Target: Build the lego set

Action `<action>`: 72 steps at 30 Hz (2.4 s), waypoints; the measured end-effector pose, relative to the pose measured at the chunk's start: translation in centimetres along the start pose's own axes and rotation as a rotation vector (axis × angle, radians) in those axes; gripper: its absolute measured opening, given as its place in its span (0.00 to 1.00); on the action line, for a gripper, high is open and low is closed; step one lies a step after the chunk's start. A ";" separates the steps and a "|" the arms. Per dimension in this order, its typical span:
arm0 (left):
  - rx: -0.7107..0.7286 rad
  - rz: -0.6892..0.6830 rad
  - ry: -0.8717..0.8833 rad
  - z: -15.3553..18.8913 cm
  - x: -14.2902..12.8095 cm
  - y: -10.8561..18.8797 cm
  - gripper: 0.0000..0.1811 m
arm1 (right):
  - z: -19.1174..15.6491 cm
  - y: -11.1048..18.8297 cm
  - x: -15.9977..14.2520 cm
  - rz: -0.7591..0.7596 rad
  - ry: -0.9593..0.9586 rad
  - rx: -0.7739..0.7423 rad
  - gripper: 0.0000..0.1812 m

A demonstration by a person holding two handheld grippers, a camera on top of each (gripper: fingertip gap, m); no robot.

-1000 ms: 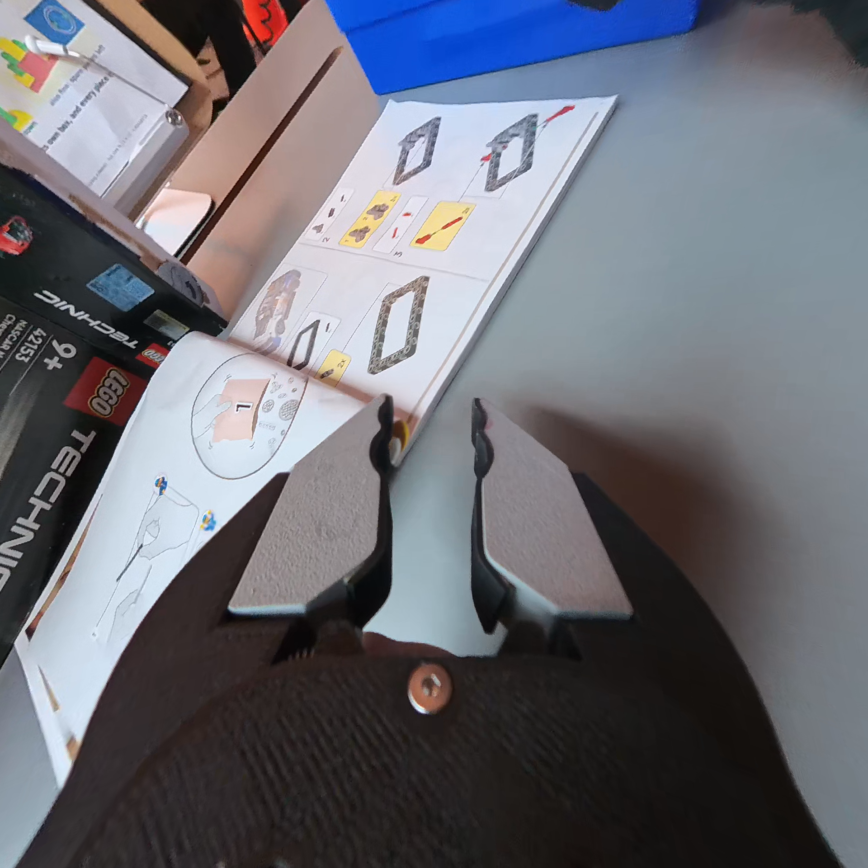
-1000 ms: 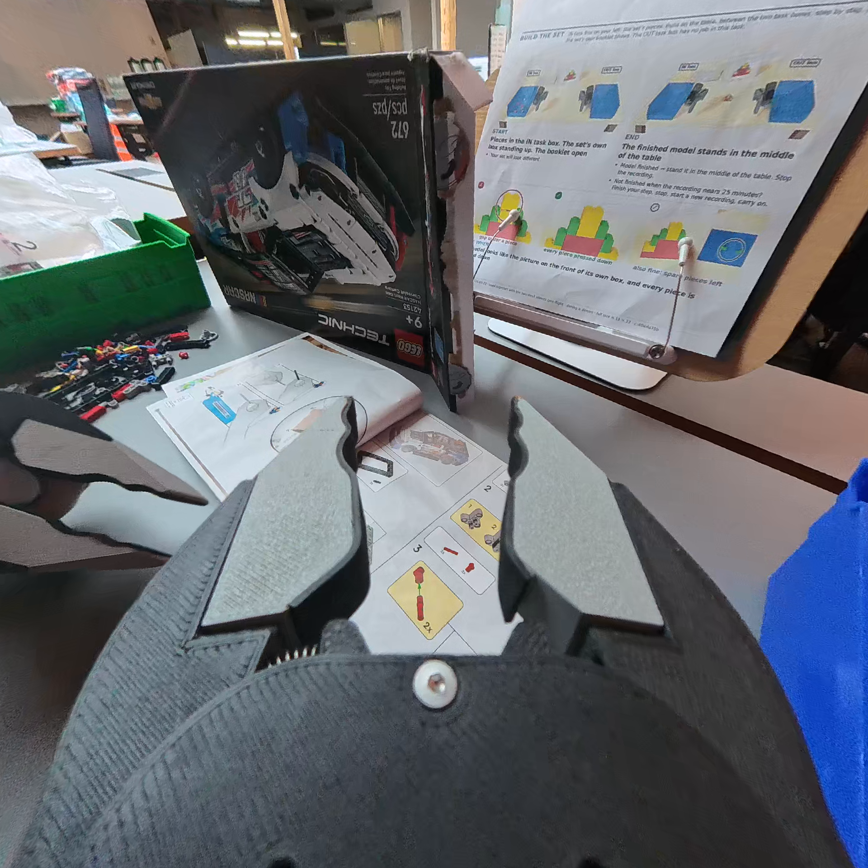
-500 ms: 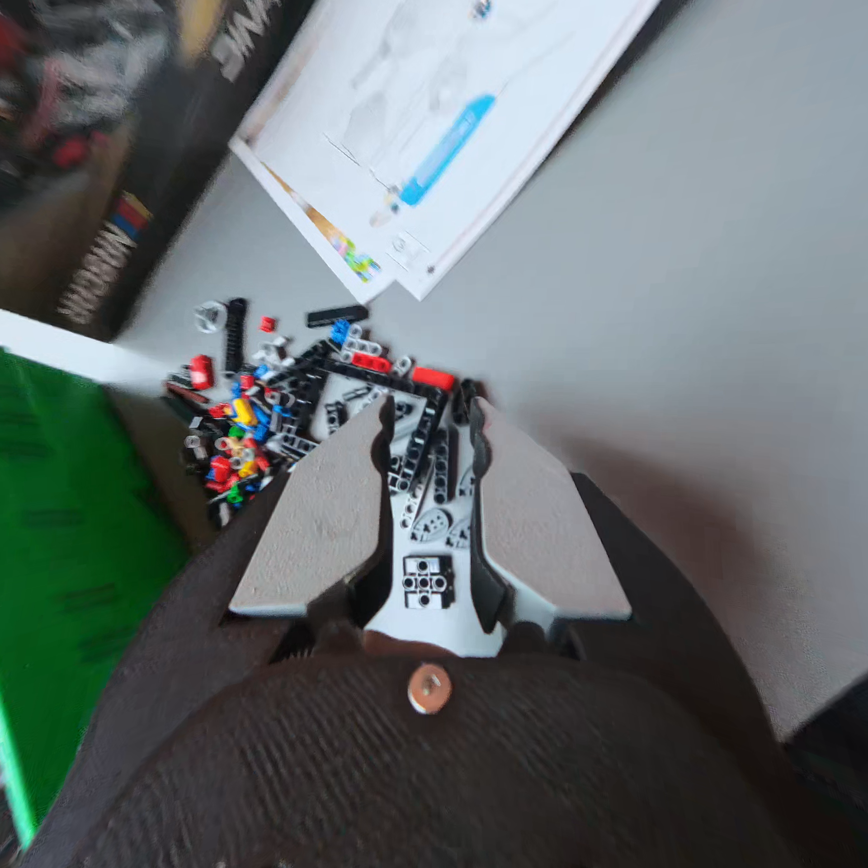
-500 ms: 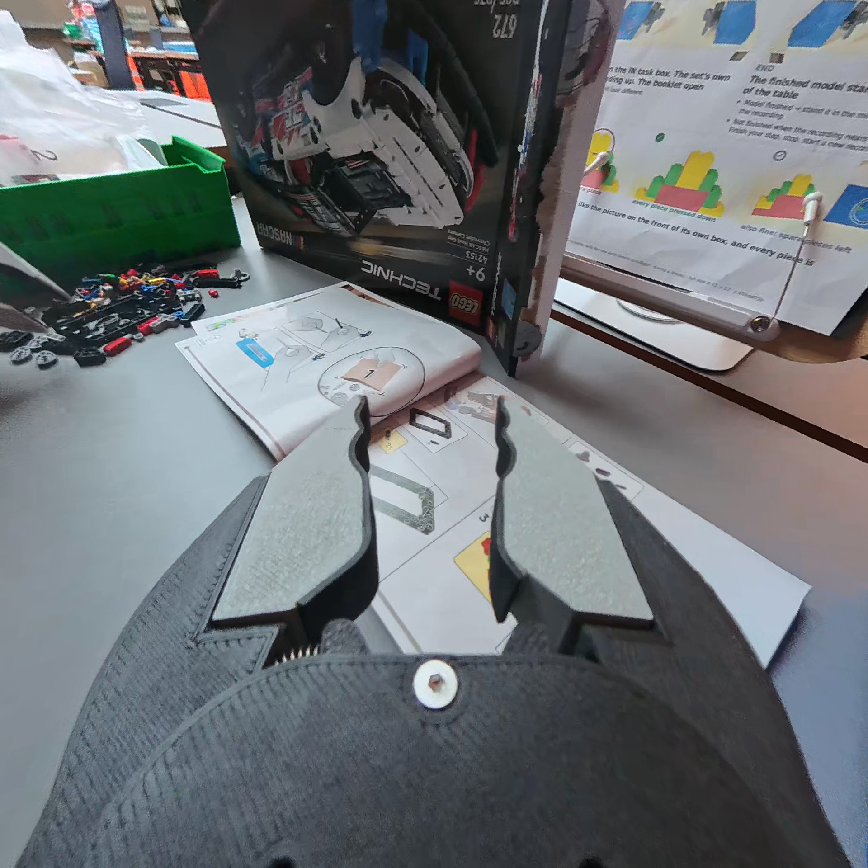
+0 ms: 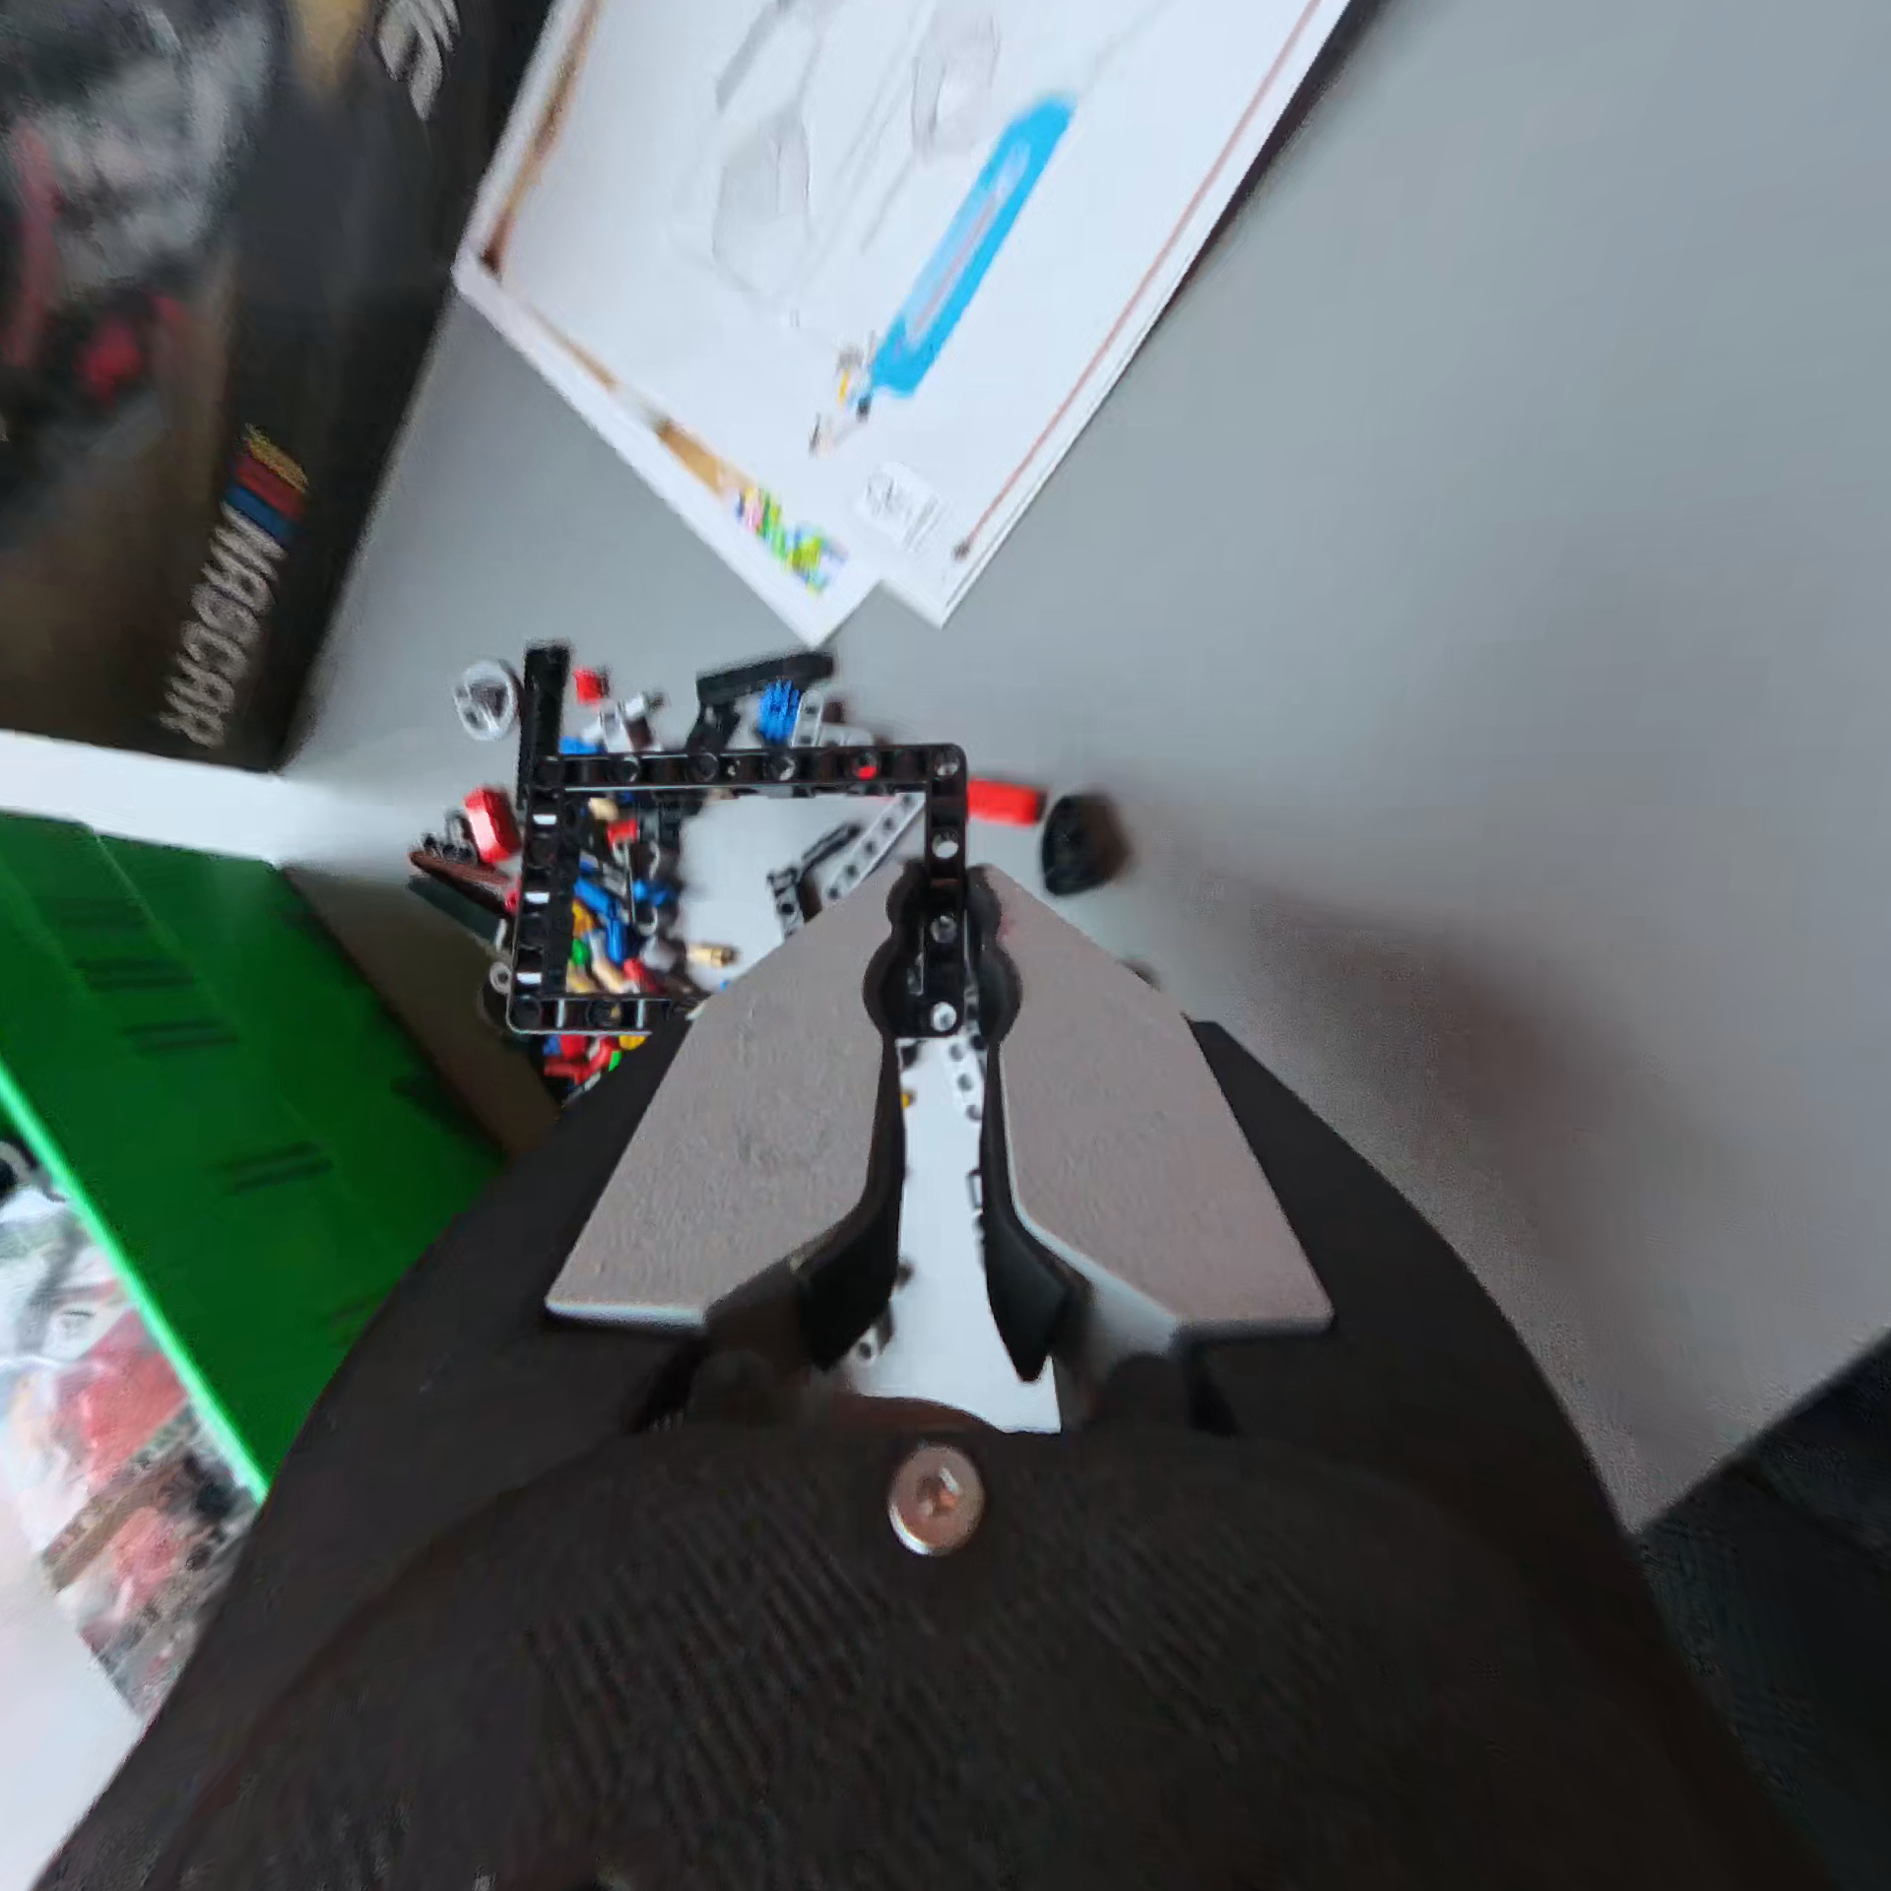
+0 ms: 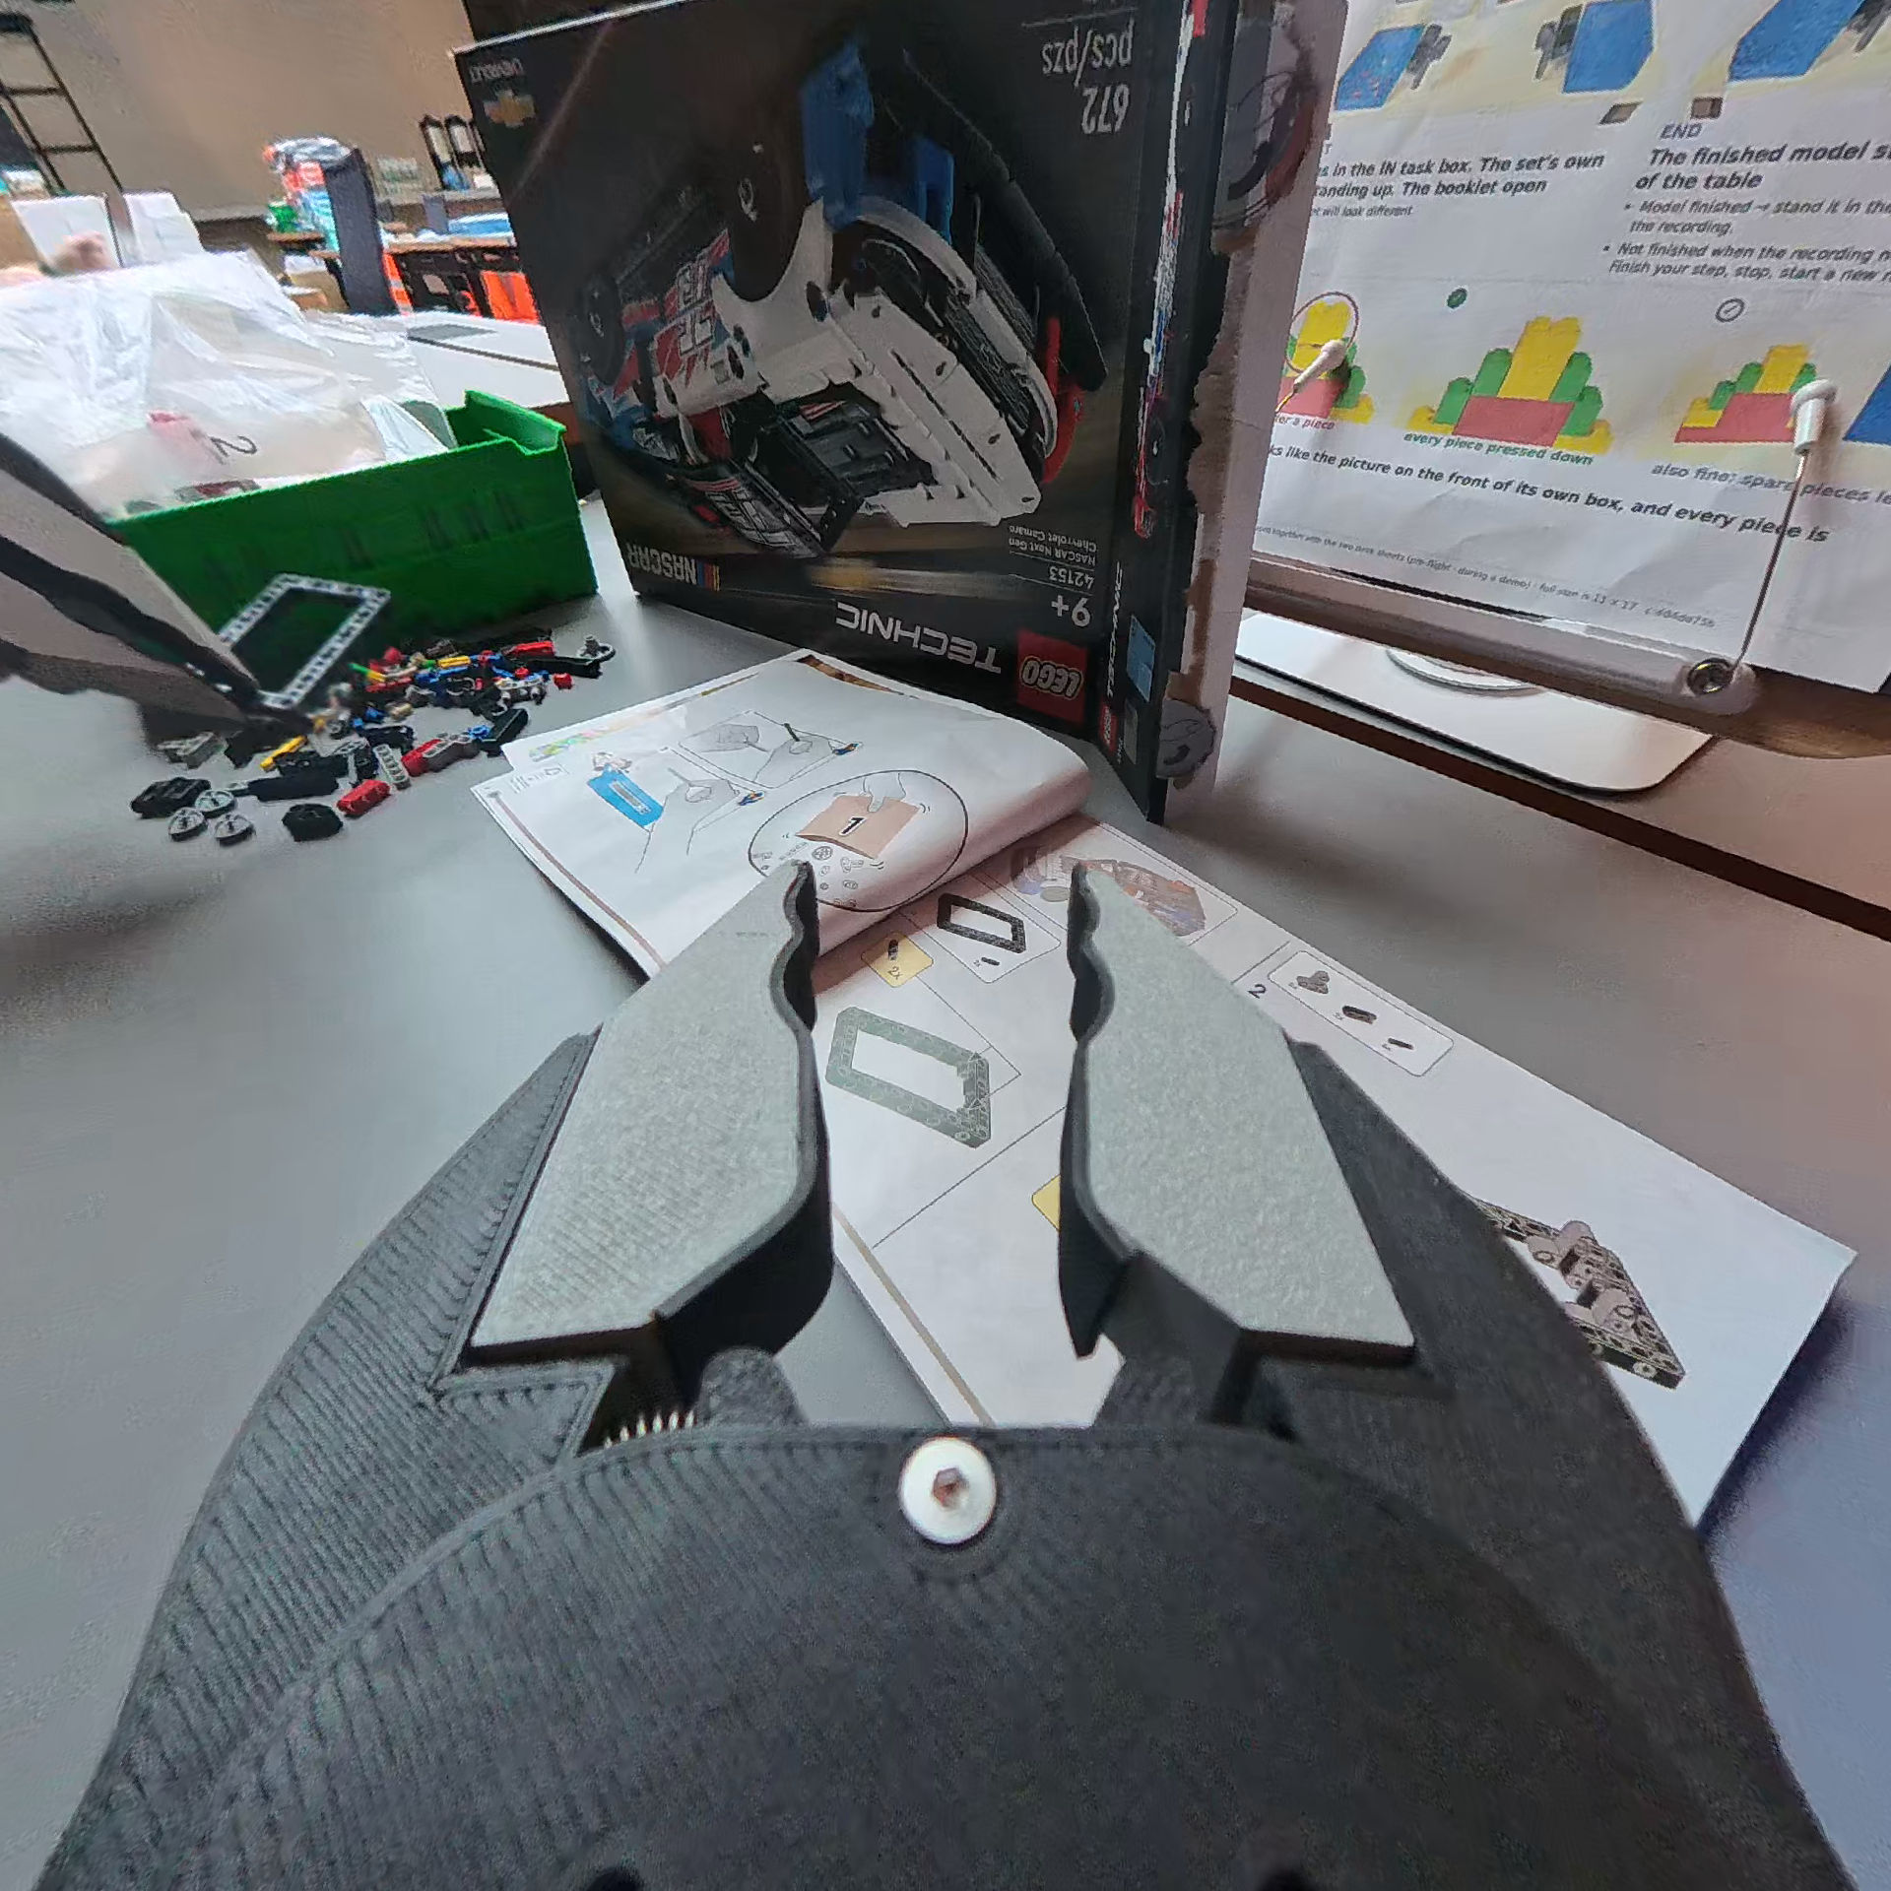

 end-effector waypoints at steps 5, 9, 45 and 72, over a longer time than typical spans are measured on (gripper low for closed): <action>-0.093 0.269 -0.206 8.8 5.5 3.1 0.03 | 0.0 0.5 0.2 0.020 0.013 0.003 0.25; -0.201 0.311 -0.465 16.5 9.2 0.2 0.03 | -0.3 0.6 0.3 0.022 0.019 0.019 0.25; -0.498 0.233 0.006 15.6 9.4 -4.5 0.38 | -2.3 -0.2 -1.0 -0.075 0.084 0.057 0.26; 0.037 -0.071 0.582 -5.9 -6.0 -5.2 0.28 | -10.4 -4.3 -3.2 -0.340 0.105 0.219 0.28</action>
Point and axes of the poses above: each gripper's, where its closed fingertips meet, y back along the fingers, x out of its top, z = x × y across the jaws, the point moved 10 cm from there along y, back along the fingers, and after that the axes turned 13 degrees about -z, right-handed, at the moved point
